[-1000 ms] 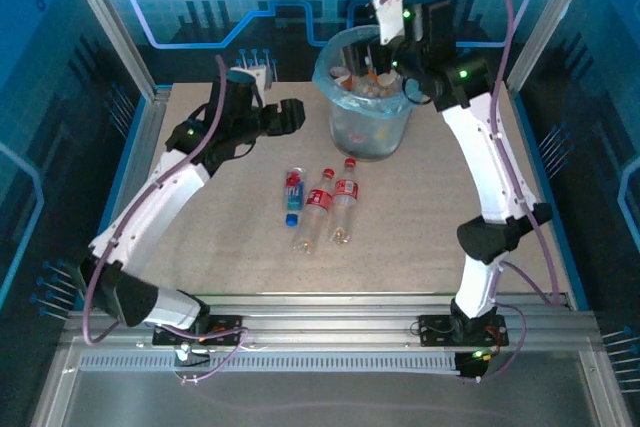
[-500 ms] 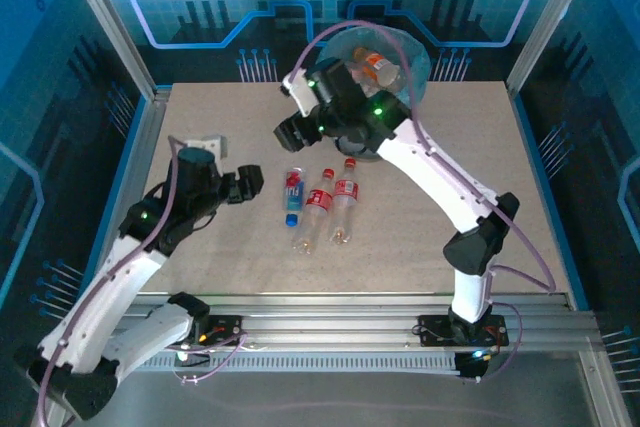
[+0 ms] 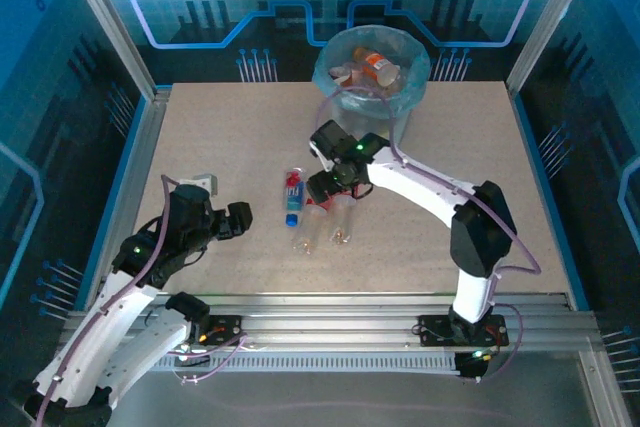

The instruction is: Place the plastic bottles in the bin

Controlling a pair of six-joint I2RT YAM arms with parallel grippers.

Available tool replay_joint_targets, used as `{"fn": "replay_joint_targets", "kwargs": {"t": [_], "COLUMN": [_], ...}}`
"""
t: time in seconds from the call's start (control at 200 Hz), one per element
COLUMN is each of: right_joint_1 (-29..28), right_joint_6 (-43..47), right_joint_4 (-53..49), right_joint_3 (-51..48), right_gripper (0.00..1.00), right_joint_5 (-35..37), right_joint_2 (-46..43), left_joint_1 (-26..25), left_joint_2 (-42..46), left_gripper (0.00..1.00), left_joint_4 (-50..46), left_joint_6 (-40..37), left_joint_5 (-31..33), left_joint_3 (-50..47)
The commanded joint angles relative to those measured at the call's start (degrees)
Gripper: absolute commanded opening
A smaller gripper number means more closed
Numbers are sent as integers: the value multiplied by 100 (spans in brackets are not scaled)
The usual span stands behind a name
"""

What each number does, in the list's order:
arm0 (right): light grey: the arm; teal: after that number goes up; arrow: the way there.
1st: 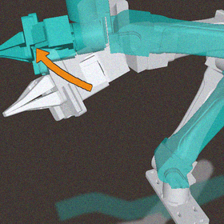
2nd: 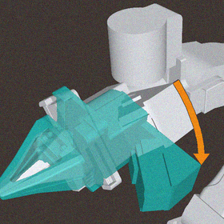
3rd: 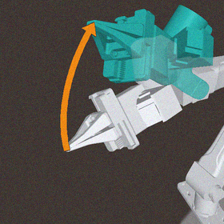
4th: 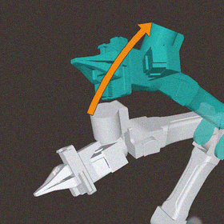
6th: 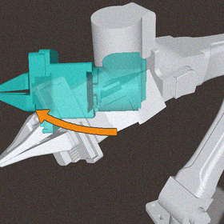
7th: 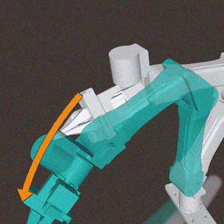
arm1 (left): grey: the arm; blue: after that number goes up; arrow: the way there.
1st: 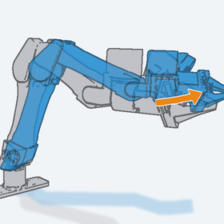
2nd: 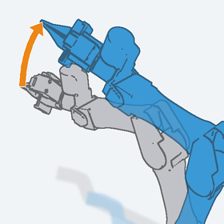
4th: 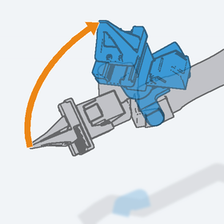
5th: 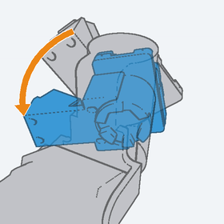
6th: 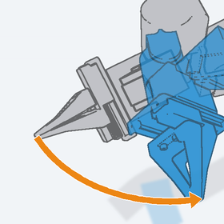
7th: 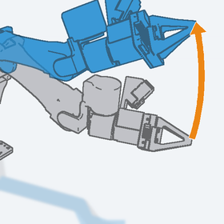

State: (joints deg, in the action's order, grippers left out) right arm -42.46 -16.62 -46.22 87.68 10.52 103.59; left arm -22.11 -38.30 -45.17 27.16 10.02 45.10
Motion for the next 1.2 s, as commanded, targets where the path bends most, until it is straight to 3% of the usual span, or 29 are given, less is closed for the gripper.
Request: {"fn": "replay_joint_targets", "kwargs": {"t": [0.0,0.26,0.5,0.78,1.191], "right_joint_1": [165,469,553,950,1245], "right_joint_6": [-359,-576,-811,-1176,-1369], "right_joint_4": [343,579,932,1702,2215], "right_joint_3": [-348,-1089,-1324,-1869,-2159], "right_gripper": [89,90,90,82,73], "right_joint_5": [36,-81,-312,-993,-1759], "right_joint_2": [-590,-910,-648,-347,311], "left_joint_1": [53,50,53,54,40], "left_joint_2": [59,-82,-413,-743,-1241], "left_gripper": [85,85,85,85,85], "left_joint_4": [-7,419,500,784,1047], "left_joint_6": [143,219,245,325,325], "left_joint_5": [-182,-474,-648,-1268,-1450], "left_joint_3": [-31,-192,-72,-139,-30]}}
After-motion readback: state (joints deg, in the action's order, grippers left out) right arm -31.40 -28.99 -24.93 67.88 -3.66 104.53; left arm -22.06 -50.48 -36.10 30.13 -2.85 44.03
